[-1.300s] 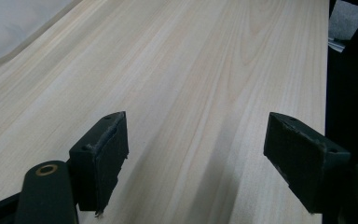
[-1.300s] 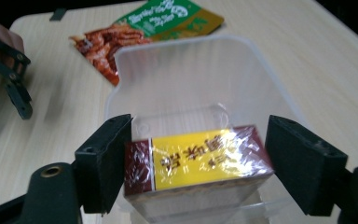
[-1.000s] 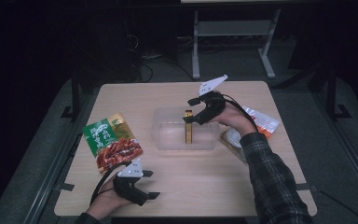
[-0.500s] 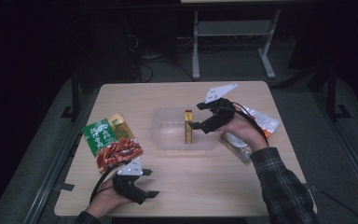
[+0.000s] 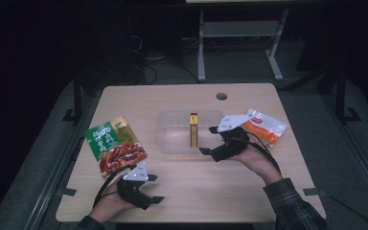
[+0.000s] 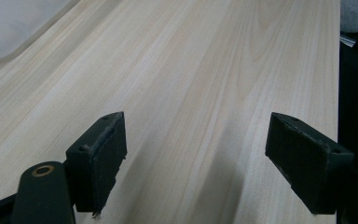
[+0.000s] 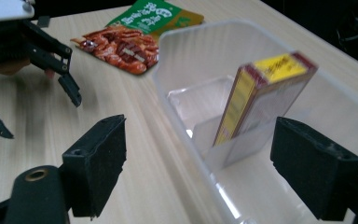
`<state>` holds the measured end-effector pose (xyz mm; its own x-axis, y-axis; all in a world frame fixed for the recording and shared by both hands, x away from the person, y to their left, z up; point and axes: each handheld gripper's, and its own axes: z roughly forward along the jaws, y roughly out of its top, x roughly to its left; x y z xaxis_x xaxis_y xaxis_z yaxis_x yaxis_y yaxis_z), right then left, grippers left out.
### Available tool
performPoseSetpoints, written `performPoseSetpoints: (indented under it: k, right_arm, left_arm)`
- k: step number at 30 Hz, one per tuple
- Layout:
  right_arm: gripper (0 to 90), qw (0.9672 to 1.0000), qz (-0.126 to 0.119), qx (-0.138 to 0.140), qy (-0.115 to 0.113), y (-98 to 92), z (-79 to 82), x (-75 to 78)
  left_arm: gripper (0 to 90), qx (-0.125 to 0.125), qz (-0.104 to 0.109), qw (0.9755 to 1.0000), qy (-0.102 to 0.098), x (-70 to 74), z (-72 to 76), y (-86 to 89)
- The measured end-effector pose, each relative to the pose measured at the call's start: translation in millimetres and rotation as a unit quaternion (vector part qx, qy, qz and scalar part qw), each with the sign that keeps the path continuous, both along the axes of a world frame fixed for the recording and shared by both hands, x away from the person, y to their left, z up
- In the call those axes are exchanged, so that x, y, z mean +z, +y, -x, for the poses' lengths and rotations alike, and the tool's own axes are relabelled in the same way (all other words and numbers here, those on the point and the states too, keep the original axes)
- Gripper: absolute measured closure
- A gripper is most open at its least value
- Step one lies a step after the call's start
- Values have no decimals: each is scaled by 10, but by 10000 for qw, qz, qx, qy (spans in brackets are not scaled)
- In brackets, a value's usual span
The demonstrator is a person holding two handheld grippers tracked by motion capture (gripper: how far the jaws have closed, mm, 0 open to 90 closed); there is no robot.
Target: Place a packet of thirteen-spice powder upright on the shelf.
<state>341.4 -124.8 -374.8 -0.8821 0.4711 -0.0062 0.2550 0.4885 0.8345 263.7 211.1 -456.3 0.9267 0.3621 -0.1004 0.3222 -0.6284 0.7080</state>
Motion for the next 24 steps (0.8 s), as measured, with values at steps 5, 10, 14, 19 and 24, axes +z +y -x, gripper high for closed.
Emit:
performPoseSetpoints:
  k: [5, 10, 14, 19, 24]
  right_arm:
    - [183, 9999, -79, -78, 97, -40, 134, -123]
    - [191, 9997, 54, -170, 148, -85, 292, -250]
    - [191, 9993, 45, -283, 250, -152, 443, -371]
    - [179, 9986, 73, -386, 368, -218, 577, -507]
    - [170, 9972, 48, -589, 467, -315, 663, -600]
  left_arm:
    - [202, 6, 0, 10000, -20, -3, -1, 2]
    - [208, 2, -36, 10000, -38, 2, 10, -7]
    - [214, 94, -23, 10000, 12, 8, 3, 3]
    - [221, 309, 9, 9995, -47, 40, -34, 34]
    - [241, 492, -17, 9988, -73, 69, -96, 83]
